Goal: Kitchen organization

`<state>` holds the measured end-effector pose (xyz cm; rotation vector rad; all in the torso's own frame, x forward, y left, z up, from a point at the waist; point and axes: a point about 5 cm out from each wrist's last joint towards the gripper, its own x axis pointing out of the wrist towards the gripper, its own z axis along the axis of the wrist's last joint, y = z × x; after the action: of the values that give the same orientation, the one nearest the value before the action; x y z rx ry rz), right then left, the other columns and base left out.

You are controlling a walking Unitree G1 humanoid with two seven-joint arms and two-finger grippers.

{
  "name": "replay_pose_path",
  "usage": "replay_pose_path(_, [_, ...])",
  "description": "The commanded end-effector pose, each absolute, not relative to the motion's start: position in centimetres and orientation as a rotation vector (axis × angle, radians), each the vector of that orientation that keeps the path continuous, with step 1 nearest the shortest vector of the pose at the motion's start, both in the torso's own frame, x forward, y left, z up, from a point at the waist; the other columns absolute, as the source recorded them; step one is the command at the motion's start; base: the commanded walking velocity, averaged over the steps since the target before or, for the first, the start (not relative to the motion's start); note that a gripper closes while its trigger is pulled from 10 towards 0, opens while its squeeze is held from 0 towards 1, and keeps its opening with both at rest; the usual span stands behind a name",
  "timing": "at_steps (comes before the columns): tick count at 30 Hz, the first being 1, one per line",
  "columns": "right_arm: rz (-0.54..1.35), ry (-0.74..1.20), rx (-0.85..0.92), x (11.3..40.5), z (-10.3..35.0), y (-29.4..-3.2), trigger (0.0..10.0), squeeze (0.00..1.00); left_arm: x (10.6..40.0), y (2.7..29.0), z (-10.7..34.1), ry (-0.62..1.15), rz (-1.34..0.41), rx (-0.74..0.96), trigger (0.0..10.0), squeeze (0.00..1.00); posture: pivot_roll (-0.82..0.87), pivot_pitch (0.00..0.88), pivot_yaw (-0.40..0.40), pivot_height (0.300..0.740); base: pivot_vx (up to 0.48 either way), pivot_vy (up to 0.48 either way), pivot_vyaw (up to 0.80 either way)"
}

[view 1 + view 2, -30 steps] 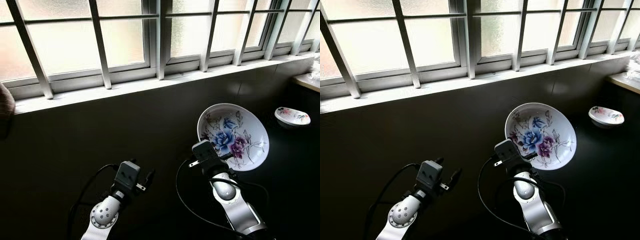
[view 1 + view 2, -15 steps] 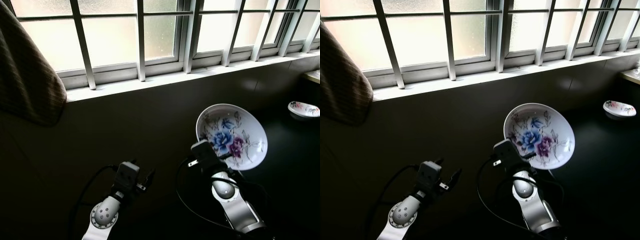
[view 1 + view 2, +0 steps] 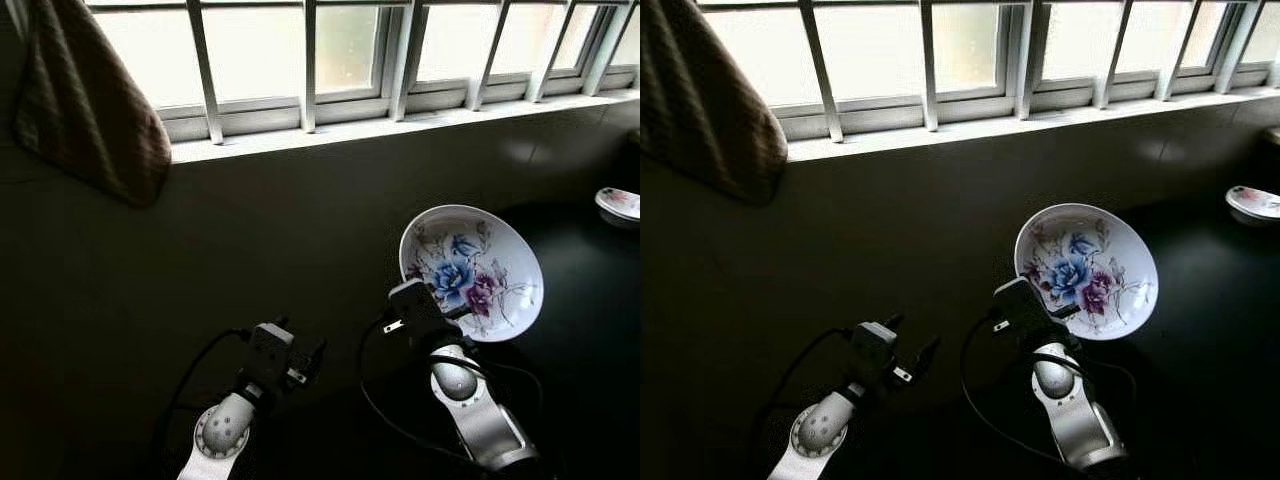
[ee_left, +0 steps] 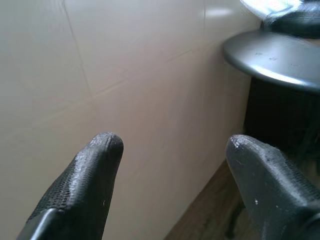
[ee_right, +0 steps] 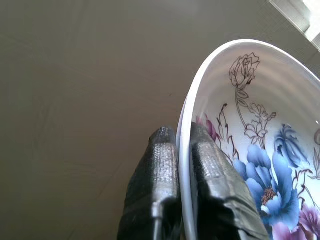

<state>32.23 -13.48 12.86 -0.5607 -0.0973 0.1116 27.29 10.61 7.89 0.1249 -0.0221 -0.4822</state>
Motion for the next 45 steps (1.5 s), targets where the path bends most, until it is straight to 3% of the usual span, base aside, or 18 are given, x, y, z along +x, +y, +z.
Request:
replay_pose_path(1, [0.113, -0.157, -0.567, 32.4, 14.0, -13.1, 0.0, 0.00, 27.5, 11.0, 8.3, -0.039, -0.471, 0.135, 10.0, 0.00, -0.02, 0.000, -0.003, 0.740, 0.000, 0.000, 0.80])
replay_pose_path(12, [0.123, -0.195, -0.571, 32.3, 14.4, -12.7, 0.0, 0.00, 27.5, 11.1, 8.2, -0.033, -0.463, 0.163, 10.0, 0.00, -0.01, 0.000, 0.000, 0.740, 0.000, 0.000, 0.80])
replay_pose_path(31, [0.145, -0.290, -0.572, 32.2, 15.7, -12.0, 0.0, 0.00, 29.8, 13.8, 13.9, -0.318, -0.167, 0.221, 10.0, 0.00, -0.02, 0.000, 0.001, 0.740, 0.000, 0.000, 0.80])
replay_pose_path(45, [0.164, -0.343, -0.578, 32.1, 16.2, -11.5, 0.0, 0.00, 29.7, 14.0, 14.6, -0.366, -0.131, 0.222, 10.0, 0.00, -0.01, 0.000, 0.002, 0.740, 0.000, 0.000, 0.80])
